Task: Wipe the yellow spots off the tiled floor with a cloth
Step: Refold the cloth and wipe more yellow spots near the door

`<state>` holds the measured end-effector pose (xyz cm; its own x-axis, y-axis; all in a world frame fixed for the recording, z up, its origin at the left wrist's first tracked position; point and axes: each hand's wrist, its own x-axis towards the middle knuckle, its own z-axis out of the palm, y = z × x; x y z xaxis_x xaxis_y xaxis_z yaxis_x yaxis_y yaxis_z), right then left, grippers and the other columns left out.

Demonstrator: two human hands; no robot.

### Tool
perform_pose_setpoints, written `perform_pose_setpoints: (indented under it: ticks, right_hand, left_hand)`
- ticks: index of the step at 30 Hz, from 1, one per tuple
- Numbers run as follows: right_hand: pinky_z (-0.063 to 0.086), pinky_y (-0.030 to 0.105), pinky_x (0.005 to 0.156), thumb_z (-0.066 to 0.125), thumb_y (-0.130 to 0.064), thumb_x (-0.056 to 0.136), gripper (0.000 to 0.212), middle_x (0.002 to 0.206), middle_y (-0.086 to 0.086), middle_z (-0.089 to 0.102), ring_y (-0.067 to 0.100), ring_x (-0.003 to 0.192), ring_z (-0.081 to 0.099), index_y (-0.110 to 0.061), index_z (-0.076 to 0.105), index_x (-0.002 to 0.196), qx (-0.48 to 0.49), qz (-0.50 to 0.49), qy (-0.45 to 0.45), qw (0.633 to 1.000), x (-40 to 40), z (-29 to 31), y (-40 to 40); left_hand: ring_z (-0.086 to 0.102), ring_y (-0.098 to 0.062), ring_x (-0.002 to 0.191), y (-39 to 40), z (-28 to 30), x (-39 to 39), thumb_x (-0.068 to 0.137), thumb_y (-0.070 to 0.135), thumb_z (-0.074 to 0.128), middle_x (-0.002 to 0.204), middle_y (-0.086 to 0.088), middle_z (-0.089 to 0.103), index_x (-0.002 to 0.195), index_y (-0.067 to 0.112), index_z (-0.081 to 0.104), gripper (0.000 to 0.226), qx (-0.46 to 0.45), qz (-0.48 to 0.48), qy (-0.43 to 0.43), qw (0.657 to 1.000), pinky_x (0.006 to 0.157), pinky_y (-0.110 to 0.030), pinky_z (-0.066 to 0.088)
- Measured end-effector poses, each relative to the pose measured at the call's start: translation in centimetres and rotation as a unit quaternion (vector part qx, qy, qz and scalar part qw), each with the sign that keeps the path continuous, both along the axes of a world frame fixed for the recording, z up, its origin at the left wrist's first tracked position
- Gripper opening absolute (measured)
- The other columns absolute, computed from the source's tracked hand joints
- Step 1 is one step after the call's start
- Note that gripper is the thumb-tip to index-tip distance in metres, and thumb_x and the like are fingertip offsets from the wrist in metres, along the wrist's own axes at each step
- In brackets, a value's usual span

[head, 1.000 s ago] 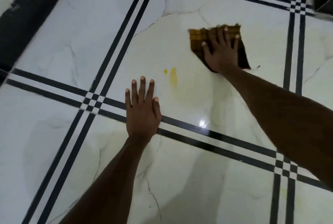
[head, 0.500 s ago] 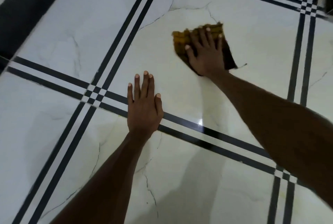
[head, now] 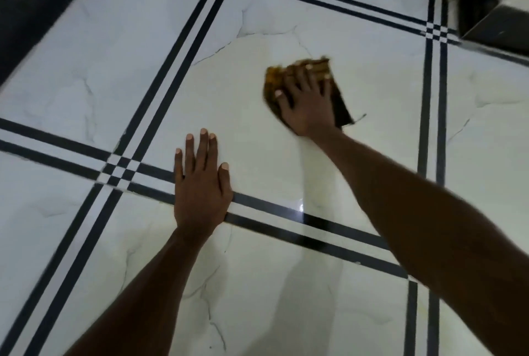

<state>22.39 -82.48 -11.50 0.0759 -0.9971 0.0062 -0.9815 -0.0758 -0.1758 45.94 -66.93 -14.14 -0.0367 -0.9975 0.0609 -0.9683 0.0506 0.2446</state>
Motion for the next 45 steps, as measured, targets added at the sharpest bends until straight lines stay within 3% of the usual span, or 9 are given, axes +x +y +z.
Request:
perform_pose_setpoints:
  ticks: [6,10,13,20,24,28,32,39,45]
  right_hand:
    - [0.003,0.058,0.131,0.030,-0.054,0.109,0.062,0.176,-0.001,0.015,0.024,0.164,0.007,-0.033,0.019,0.167,0.008,0.212,0.028,0.977,-6.2,0.6,14.7]
    - [0.011,0.067,0.126,0.026,-0.056,0.107,0.063,0.175,0.001,0.020,0.025,0.163,0.013,-0.034,0.021,0.165,0.011,-0.044,0.020,0.999,-17.1,0.8,11.9]
    - [-0.002,0.068,0.127,0.017,-0.062,0.104,0.070,0.177,0.006,0.006,0.031,0.164,0.001,-0.031,0.016,0.167,0.047,-0.222,-0.014,0.974,-15.9,0.6,5.0]
    - [0.004,0.066,0.127,0.016,-0.057,0.105,0.066,0.175,0.006,0.020,0.032,0.163,0.012,-0.032,0.030,0.164,0.018,0.090,-0.002,0.996,3.4,0.0,7.2]
    - [0.004,0.057,0.131,0.029,-0.056,0.109,0.060,0.176,-0.001,0.014,0.022,0.164,0.005,-0.036,0.023,0.166,0.016,0.217,0.018,0.976,-1.9,-0.3,17.2]
    - [0.010,0.062,0.129,0.027,-0.058,0.106,0.062,0.176,0.001,0.019,0.026,0.163,0.015,-0.040,0.019,0.165,0.023,0.078,0.035,0.996,-10.2,-0.4,12.6]
    - [0.000,0.064,0.129,0.020,-0.060,0.105,0.067,0.177,0.005,0.012,0.031,0.164,0.008,-0.034,0.019,0.166,0.036,-0.054,0.001,0.998,-4.6,-0.8,4.4]
    - [0.005,0.061,0.130,0.025,-0.054,0.108,0.061,0.175,0.003,0.022,0.028,0.164,0.012,-0.030,0.031,0.164,0.007,0.128,-0.036,0.991,3.1,-1.1,14.6]
    - [-0.007,0.047,0.131,0.023,-0.040,0.110,0.056,0.175,-0.001,0.019,0.022,0.164,0.003,-0.023,0.033,0.163,0.063,0.107,-0.175,0.977,-2.1,-0.8,19.3]
  left_hand:
    - [0.006,-0.030,0.163,0.2,0.4,-0.1,0.108,0.042,0.018,0.175,-0.009,0.011,0.166,0.012,0.015,0.065,-0.008,-0.008,0.000,1.000,0.131,-0.057,0.013]
    - [0.005,-0.031,0.163,0.3,0.2,-0.1,0.109,0.041,0.018,0.175,-0.010,0.011,0.166,0.011,0.014,0.065,-0.013,-0.009,-0.005,1.000,0.131,-0.056,0.011]
    - [0.005,-0.031,0.163,0.2,0.0,0.0,0.109,0.041,0.019,0.175,-0.009,0.011,0.166,0.012,0.014,0.065,-0.018,0.003,-0.003,1.000,0.131,-0.055,0.011]
    - [0.006,-0.028,0.163,0.2,0.1,0.0,0.109,0.038,0.023,0.175,-0.007,0.013,0.166,0.013,0.017,0.062,-0.023,0.004,-0.005,1.000,0.132,-0.053,0.011]
    - [0.006,-0.028,0.163,0.1,-0.1,0.0,0.110,0.038,0.022,0.176,-0.007,0.012,0.166,0.014,0.017,0.061,-0.024,0.005,-0.013,1.000,0.131,-0.054,0.013]
    - [0.006,-0.029,0.163,0.1,-0.3,-0.1,0.110,0.038,0.023,0.176,-0.007,0.011,0.166,0.014,0.017,0.061,-0.027,0.006,-0.005,1.000,0.131,-0.053,0.012]
    - [0.007,-0.029,0.163,0.1,-0.3,0.0,0.110,0.039,0.022,0.175,-0.007,0.012,0.166,0.014,0.017,0.062,-0.027,0.004,0.001,1.000,0.132,-0.053,0.012]
    - [0.009,-0.027,0.163,0.1,-0.2,0.0,0.110,0.040,0.018,0.175,-0.006,0.016,0.165,0.015,0.022,0.061,-0.028,0.000,0.004,1.000,0.131,-0.053,0.012]
    - [0.022,-0.033,0.160,1.6,1.3,-1.0,0.111,0.048,0.020,0.164,-0.013,0.042,0.151,0.009,0.050,0.063,-0.061,0.006,0.015,0.998,0.129,-0.062,0.013]
